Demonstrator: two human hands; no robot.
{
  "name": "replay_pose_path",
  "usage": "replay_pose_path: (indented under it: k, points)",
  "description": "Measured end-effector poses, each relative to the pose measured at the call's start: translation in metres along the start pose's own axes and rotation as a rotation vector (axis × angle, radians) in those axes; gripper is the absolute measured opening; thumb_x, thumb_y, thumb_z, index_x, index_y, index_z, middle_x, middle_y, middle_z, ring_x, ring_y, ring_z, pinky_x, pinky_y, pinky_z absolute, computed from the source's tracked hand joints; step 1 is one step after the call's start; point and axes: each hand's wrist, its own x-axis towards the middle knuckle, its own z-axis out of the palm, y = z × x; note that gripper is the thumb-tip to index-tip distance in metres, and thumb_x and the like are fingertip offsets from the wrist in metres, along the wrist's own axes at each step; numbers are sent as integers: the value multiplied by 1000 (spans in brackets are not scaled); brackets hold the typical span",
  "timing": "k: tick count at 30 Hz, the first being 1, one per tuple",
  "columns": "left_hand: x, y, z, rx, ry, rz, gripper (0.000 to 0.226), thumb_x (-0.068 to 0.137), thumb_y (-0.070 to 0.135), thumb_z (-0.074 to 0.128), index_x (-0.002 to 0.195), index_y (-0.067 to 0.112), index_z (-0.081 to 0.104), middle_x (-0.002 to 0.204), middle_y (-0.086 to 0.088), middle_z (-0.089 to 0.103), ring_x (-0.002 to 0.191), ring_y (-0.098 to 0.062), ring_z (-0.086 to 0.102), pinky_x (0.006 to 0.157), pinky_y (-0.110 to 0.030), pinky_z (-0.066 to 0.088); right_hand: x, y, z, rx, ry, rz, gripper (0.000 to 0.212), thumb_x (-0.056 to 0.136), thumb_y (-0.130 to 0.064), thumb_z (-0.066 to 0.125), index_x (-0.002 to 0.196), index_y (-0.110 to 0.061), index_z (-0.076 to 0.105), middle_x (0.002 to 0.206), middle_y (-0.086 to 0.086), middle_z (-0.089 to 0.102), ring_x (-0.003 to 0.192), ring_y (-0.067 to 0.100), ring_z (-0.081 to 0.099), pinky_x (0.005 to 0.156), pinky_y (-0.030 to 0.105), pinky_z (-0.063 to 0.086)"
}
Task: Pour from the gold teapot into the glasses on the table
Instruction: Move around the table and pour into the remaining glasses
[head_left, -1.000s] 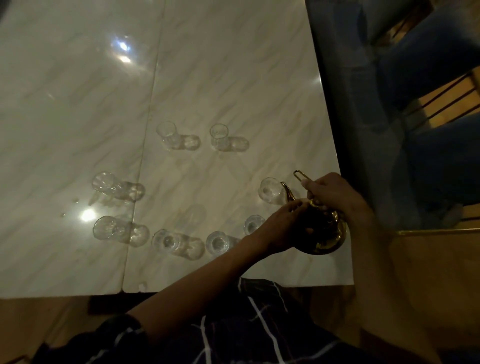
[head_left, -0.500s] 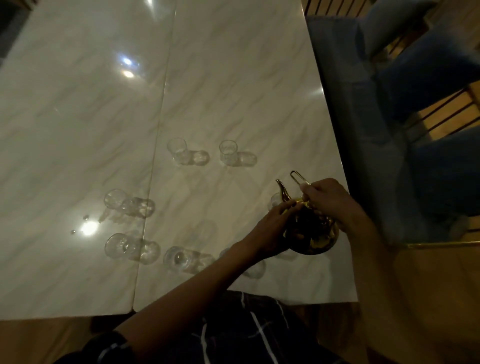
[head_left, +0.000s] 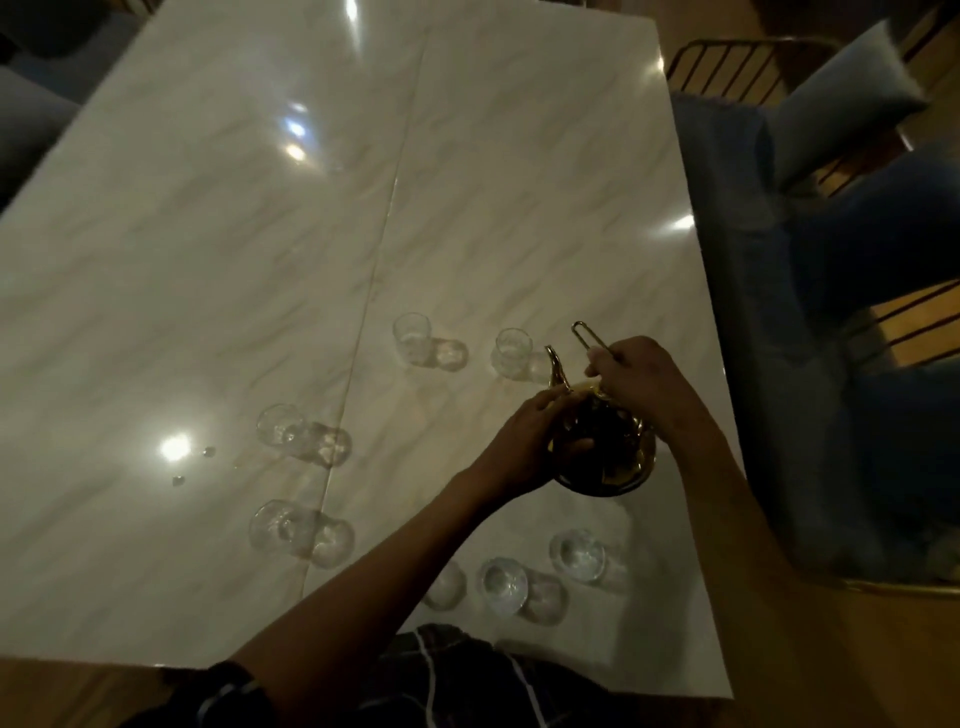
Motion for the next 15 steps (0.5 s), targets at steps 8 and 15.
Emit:
replay_pose_path:
  k: [8,15]
  points:
    - [26,-44,-12,-57,-50,-101,58,92,41,62,144,24,42,133,0,53,116,-15,54,89,-40,53,48,-19,18,-18,8,36,36,98,-30,48,87,-6,74,79,12,69,78,26,68,74,42,59]
    - [34,-65,-8,-106,-75,-168,55,93,40,60,143,27,42,126,-1,56,106,-13,58,84,-40,55,76,-24,30,-89,-29,75,35,95,-30,51,88,-7,76,79,13,70,78,28,69,77,43,58]
